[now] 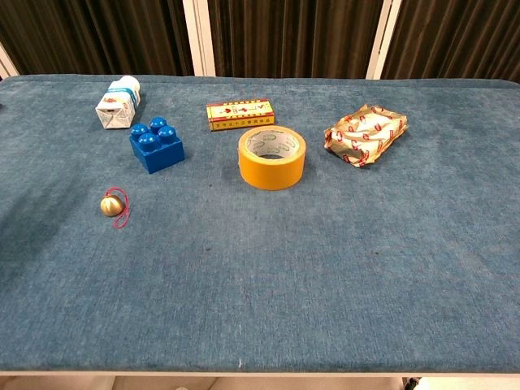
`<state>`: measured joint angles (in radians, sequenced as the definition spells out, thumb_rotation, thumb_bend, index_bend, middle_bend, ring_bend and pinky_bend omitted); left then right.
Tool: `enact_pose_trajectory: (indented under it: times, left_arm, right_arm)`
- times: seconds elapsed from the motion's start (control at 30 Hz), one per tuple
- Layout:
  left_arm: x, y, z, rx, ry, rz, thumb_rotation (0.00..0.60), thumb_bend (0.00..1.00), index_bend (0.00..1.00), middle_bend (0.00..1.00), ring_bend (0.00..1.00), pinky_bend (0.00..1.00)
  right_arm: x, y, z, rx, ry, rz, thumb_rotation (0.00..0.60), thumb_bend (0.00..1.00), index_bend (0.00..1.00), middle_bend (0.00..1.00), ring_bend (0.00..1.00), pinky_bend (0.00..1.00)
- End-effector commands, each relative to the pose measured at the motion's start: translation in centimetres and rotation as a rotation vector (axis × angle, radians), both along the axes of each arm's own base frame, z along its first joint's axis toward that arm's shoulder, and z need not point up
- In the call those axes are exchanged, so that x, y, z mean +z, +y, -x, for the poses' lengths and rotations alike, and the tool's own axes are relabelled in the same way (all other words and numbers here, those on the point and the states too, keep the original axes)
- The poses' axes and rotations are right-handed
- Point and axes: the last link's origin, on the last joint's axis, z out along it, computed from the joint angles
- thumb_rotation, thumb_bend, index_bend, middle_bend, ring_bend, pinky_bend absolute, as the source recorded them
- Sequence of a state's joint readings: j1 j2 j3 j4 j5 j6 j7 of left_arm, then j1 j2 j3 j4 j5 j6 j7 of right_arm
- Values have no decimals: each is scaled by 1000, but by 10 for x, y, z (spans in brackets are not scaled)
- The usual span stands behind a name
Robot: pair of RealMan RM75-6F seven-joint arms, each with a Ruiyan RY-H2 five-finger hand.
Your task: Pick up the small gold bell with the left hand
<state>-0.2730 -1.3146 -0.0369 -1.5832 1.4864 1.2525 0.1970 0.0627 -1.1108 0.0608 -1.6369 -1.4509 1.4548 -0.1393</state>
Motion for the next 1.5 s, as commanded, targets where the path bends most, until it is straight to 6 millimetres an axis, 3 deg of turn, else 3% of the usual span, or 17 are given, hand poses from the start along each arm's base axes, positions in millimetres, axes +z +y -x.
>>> enact_pose_trajectory:
  times: [0.03, 0.3, 0.7, 1.5]
  left_arm:
    - [-23, 14, -16, -16, 11, 61, 600, 163, 62, 0, 0, 122]
    - [-51, 30, -34, -33, 54, 145, 600, 163, 179, 0, 0, 122]
    - [-66, 45, -40, -19, 75, 168, 600, 165, 331, 0, 0, 122]
    - [-93, 64, -61, -31, 120, 227, 600, 237, 422, 0, 0, 122]
  right_arm:
    - [0, -1, 0, -2, -4, -3, 600, 300, 224, 157, 110, 12]
    - [-1, -1, 0, -2, -1, -7, 600, 301, 224, 157, 110, 9]
    - [-1, -1, 0, -5, -3, -9, 600, 301, 224, 157, 110, 8]
    - [-1, -3, 0, -7, 3, -12, 600, 300, 224, 157, 110, 8]
